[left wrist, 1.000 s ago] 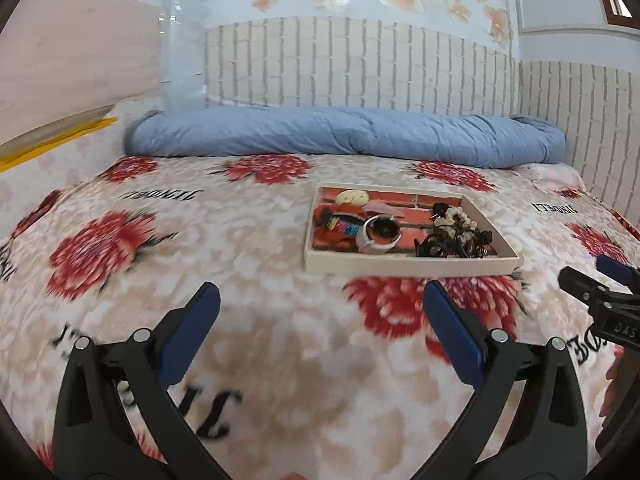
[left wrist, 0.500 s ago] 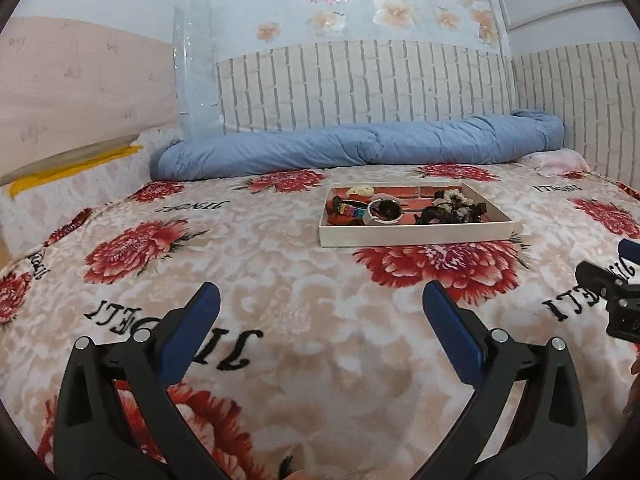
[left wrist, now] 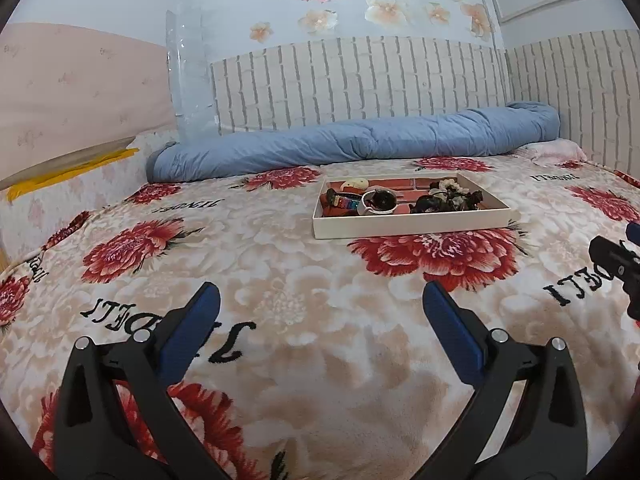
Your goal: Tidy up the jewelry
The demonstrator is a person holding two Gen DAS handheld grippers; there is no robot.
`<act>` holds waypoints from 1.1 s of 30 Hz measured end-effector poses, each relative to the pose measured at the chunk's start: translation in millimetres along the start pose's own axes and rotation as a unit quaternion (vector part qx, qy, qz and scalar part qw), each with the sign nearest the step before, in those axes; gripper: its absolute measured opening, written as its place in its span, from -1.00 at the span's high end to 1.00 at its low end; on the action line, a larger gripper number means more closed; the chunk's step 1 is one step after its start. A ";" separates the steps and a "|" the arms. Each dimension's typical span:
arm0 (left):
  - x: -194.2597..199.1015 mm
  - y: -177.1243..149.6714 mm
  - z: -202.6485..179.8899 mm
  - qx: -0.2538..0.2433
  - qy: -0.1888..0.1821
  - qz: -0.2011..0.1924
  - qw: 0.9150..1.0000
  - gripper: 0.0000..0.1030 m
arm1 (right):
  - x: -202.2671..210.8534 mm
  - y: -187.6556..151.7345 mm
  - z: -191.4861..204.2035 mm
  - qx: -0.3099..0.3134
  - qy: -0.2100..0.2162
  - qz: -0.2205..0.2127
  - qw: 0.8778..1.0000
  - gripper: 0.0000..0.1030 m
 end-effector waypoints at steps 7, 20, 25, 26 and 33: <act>-3.3 -1.5 1.2 0.003 0.000 0.006 1.000 -0.90 | 1.7 0.0 2.5 0.004 -0.001 -0.003 1.000 -0.92; -1.9 -2.1 1.1 0.001 0.000 0.002 1.000 -0.90 | 4.1 0.9 4.1 0.010 -0.003 -0.008 1.000 -0.92; -1.8 -2.3 -0.3 0.001 -0.001 0.002 1.000 -0.90 | 4.4 0.7 4.9 0.010 -0.002 -0.008 1.000 -0.92; -2.0 -2.7 -0.5 0.002 -0.002 0.002 1.000 -0.90 | 4.3 0.9 4.9 0.010 -0.002 -0.008 1.000 -0.92; -2.0 -2.3 -0.7 0.002 -0.003 0.001 1.000 -0.90 | 4.3 1.0 4.8 0.010 -0.002 -0.008 1.000 -0.92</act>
Point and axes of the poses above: each gripper's, at about its wrist camera, not at the fingertips, and x roughly against the way its jaws point, z to its left, y to its top, the point moved 8 cm from there along -x, roughly the way its jaws point
